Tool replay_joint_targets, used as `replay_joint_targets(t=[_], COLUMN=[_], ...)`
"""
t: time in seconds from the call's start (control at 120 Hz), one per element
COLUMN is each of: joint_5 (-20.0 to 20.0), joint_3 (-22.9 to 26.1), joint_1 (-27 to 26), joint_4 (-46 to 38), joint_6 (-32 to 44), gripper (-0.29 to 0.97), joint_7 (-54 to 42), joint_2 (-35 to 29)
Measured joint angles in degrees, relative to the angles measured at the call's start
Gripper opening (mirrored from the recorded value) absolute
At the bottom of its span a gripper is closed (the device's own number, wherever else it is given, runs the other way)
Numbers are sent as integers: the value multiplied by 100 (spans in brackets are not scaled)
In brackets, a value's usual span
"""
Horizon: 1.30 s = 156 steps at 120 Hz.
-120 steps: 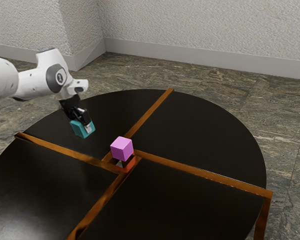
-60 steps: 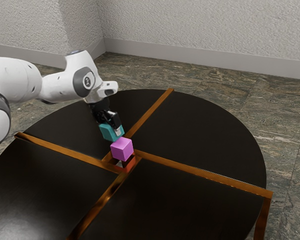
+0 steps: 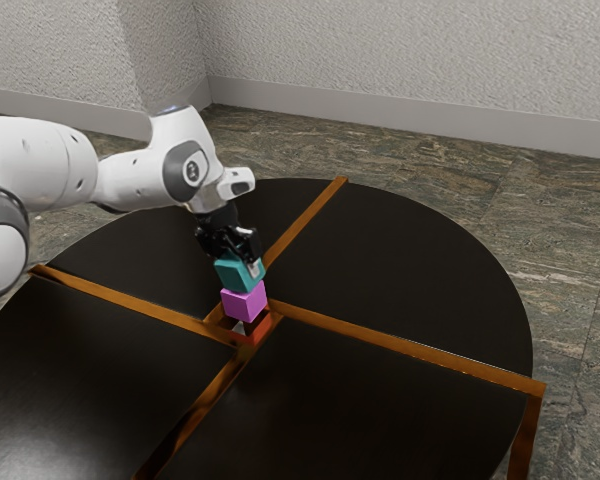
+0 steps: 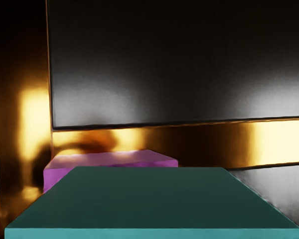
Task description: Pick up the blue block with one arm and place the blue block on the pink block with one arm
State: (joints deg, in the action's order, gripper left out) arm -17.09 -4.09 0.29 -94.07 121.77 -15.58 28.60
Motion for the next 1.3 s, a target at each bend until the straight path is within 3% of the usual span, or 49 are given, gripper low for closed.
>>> replay_joint_targets(t=[0.267,0.45,0.683,0.75,0.883,1.025,1.133,1.3], joint_5=[315,414,425,424,443,1009,1451,1696], joint_3=[-29,-39,-31,-15,17,29,54,62], joint_1=[-11,-3,-9,-14,-37,5,78,116], joint_4=[-45,-44,-41,-154,-660,-487,-78,365], joint_6=[-51,-70,-82,-91,-256,-1166,-1839,-2374], gripper=[37,54,63,65,66,67,67,68], joint_7=[339,466,589,617,662,719,757,794], joint_2=[-44,-52,-141,-418,-1674,-2995,-3044,-2824])
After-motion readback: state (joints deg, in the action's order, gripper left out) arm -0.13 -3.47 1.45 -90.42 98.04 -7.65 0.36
